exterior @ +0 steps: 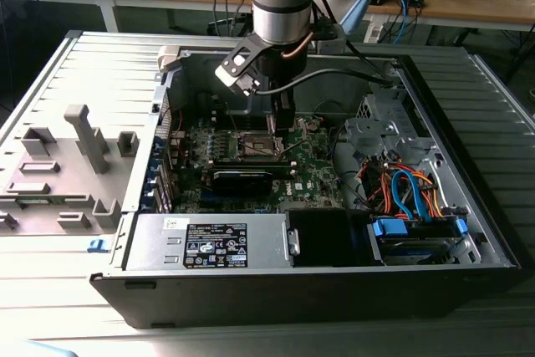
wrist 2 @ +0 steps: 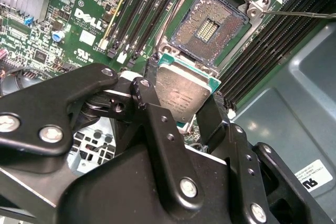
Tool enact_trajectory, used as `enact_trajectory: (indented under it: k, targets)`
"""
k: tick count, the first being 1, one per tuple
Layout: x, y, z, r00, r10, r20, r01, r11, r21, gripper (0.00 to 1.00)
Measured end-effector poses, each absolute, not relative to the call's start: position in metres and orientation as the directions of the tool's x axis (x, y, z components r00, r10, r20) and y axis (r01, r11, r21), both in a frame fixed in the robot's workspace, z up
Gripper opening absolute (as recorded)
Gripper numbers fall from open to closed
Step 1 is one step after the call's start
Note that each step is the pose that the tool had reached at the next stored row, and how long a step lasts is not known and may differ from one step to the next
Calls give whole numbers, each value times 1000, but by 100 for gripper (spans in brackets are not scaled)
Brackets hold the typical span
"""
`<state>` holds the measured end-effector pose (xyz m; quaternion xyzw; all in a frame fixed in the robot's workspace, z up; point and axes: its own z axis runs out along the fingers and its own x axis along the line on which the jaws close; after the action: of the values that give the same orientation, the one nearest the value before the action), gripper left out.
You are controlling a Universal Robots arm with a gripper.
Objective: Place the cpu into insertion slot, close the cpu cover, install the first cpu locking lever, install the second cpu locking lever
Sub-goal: 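Place the cpu into insertion slot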
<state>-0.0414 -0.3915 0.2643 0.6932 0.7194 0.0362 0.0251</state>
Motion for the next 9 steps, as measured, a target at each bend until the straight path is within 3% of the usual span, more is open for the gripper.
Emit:
enact_trajectory:
  k: [9]
  targets:
    - [-50,-391,262,-38,999,13,996,37,87,55]
